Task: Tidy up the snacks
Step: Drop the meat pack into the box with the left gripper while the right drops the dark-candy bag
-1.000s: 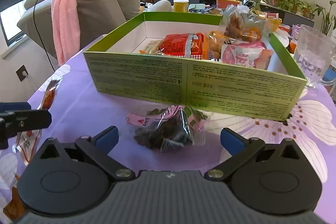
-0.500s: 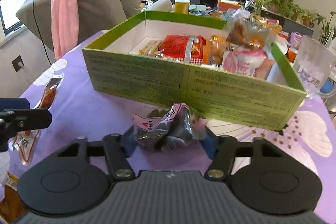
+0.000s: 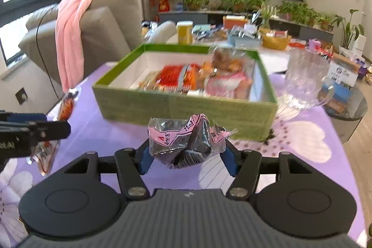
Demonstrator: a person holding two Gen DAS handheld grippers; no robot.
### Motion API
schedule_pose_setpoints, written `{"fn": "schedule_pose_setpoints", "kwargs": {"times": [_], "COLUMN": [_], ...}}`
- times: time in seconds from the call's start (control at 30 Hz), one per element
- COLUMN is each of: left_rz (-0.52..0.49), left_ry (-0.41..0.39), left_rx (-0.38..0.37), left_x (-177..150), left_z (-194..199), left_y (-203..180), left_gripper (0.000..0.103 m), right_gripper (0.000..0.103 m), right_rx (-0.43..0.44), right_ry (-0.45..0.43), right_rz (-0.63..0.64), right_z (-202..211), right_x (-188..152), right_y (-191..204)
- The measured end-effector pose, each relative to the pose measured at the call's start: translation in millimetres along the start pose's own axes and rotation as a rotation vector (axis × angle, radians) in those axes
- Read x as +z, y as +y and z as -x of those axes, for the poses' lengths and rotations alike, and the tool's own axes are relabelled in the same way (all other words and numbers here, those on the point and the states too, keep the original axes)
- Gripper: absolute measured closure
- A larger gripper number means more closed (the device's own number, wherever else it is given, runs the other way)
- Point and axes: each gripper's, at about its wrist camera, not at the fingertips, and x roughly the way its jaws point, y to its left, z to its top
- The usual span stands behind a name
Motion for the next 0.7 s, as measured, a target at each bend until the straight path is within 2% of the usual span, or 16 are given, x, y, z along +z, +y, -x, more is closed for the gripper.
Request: {"fn": "schedule_pose_setpoints", "kwargs": {"times": [0.43,0.7], "left_rz": [-0.093,-0.108], "left_ry": [-0.105,-0.115], "left_rx": [-0.029,-0.049], "left_x": [59,83], "left_z": [-15,-44], "left_y": [-30,-35], "left_gripper": [0.047,0.047], "right_gripper": [0.046,0.045], "right_rx": [-0.042,-0.043], "right_ry": [-0.127,-0.162], "right_rz": [-0.036,-0.043], "right_z": [0,-17], "right_x": [47,66], "right_y": [-26,-32]}}
